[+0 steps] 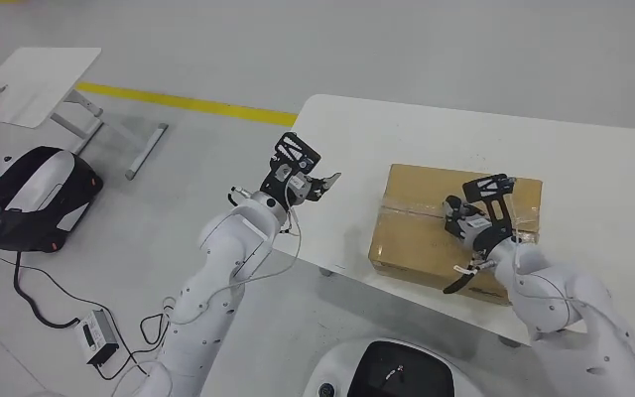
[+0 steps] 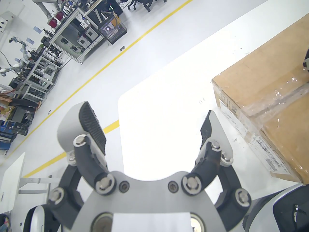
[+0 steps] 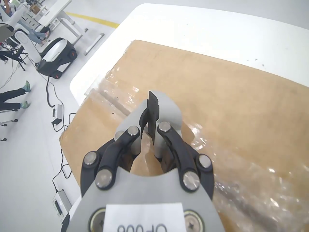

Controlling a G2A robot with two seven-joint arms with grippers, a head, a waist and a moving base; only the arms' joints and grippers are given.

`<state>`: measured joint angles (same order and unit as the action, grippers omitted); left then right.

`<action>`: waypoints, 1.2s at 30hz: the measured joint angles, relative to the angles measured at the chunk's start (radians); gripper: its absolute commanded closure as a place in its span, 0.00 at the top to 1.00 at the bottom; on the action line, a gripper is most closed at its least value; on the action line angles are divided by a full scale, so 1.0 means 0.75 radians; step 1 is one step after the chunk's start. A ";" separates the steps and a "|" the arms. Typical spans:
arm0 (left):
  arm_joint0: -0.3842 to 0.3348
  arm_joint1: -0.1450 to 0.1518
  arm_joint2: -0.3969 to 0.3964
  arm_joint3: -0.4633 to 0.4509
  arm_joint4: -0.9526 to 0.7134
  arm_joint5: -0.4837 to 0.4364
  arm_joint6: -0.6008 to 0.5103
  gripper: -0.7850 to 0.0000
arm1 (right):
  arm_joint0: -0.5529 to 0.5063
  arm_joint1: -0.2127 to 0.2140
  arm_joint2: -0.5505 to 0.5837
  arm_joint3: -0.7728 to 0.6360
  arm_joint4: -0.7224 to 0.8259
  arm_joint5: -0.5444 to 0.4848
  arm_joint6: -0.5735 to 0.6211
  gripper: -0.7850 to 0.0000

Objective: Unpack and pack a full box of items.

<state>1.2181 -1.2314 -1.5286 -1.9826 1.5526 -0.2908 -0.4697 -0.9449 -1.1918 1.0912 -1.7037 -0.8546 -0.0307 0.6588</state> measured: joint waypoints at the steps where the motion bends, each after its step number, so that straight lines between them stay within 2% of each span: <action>1: 0.000 0.000 0.000 0.000 0.000 0.000 0.000 1.00 | -0.027 0.006 0.026 -0.017 -0.009 -0.003 0.004 0.00; 16: 0.000 0.000 0.000 0.000 0.000 0.000 0.000 1.00 | -0.266 0.055 0.339 -0.200 -0.012 0.010 0.002 0.00; 28: 0.000 0.000 0.000 0.000 0.000 0.000 0.000 1.00 | -0.384 0.076 0.544 -0.395 0.049 0.038 0.020 0.00; 32: 0.000 0.000 0.000 0.000 0.000 0.000 0.000 1.00 | -0.374 0.075 0.553 -0.496 0.109 0.023 0.016 0.00; 36: 0.000 0.000 0.000 0.000 0.000 0.000 0.000 1.00 | -0.318 0.068 0.472 -0.510 0.160 -0.002 0.013 0.00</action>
<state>1.2181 -1.2314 -1.5286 -1.9826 1.5526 -0.2908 -0.4697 -1.1832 -1.1409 1.4451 -2.0861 -0.7345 -0.0324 0.6689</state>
